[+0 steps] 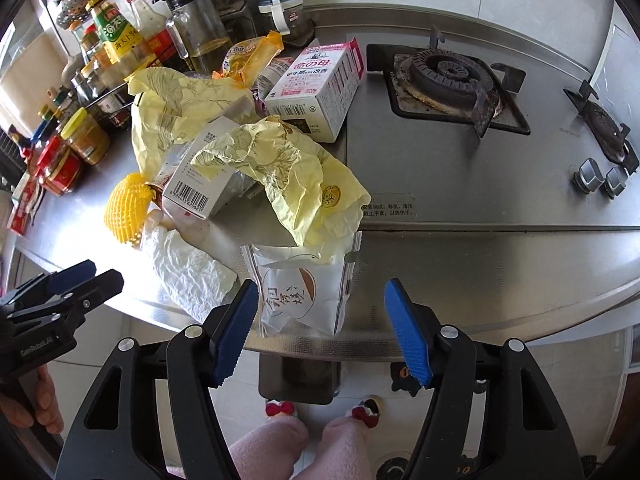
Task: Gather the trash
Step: 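Reach the left gripper to the white tissue and close on it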
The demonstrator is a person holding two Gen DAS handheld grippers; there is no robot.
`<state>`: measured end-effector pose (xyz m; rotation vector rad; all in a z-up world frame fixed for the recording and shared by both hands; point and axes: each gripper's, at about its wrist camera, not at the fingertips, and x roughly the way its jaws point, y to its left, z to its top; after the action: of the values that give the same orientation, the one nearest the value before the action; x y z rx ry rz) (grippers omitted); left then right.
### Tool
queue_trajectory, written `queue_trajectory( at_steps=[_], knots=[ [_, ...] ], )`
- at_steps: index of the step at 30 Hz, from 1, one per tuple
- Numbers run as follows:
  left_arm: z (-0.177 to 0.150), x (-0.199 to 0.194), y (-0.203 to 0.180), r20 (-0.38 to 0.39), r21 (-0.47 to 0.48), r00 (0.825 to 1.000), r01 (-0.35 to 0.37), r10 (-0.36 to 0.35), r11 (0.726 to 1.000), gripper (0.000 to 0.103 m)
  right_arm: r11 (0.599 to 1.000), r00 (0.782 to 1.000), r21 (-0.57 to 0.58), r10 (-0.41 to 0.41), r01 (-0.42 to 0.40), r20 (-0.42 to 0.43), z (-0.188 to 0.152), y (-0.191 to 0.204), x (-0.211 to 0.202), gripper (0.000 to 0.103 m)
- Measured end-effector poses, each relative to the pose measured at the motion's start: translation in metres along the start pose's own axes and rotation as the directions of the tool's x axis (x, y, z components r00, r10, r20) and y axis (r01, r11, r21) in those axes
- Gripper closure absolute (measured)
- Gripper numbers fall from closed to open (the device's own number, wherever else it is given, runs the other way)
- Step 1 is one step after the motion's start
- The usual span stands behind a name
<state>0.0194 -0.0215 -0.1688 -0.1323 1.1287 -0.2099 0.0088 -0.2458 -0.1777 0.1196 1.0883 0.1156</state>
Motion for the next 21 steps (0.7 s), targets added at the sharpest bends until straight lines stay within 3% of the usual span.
queue_trajectory(
  at_steps=[7, 10, 17, 19, 21],
  knots=[
    [0.006, 0.028, 0.001, -0.012, -0.06, 0.999, 0.034, -0.034, 0.998, 0.04, 1.0, 0.999, -0.017, 0.024, -0.025, -0.021, 0.003, -0.001, 0.018, 0.041],
    [0.01, 0.038, 0.001, -0.019, -0.066, 1.0, 0.021, -0.023, 0.998, 0.041, 0.999, 0.999, -0.04, 0.023, -0.024, -0.03, 0.004, 0.0, 0.024, 0.05],
    [0.012, 0.051, 0.0, -0.037, -0.072, 0.999, 0.019, -0.022, 0.997, 0.074, 0.998, 0.997, -0.068, 0.014, -0.019, -0.072, 0.005, -0.003, 0.036, 0.081],
    [0.012, 0.05, 0.001, -0.044, -0.077, 0.999, 0.028, -0.031, 0.997, 0.091, 0.997, 0.997, -0.072, 0.021, -0.027, -0.08, 0.004, -0.005, 0.037, 0.088],
    [0.01, 0.05, 0.0, -0.035, -0.067, 0.999, 0.027, -0.029, 0.997, 0.097, 0.997, 0.996, -0.075, 0.029, -0.035, -0.084, 0.002, -0.006, 0.038, 0.091]
  ],
)
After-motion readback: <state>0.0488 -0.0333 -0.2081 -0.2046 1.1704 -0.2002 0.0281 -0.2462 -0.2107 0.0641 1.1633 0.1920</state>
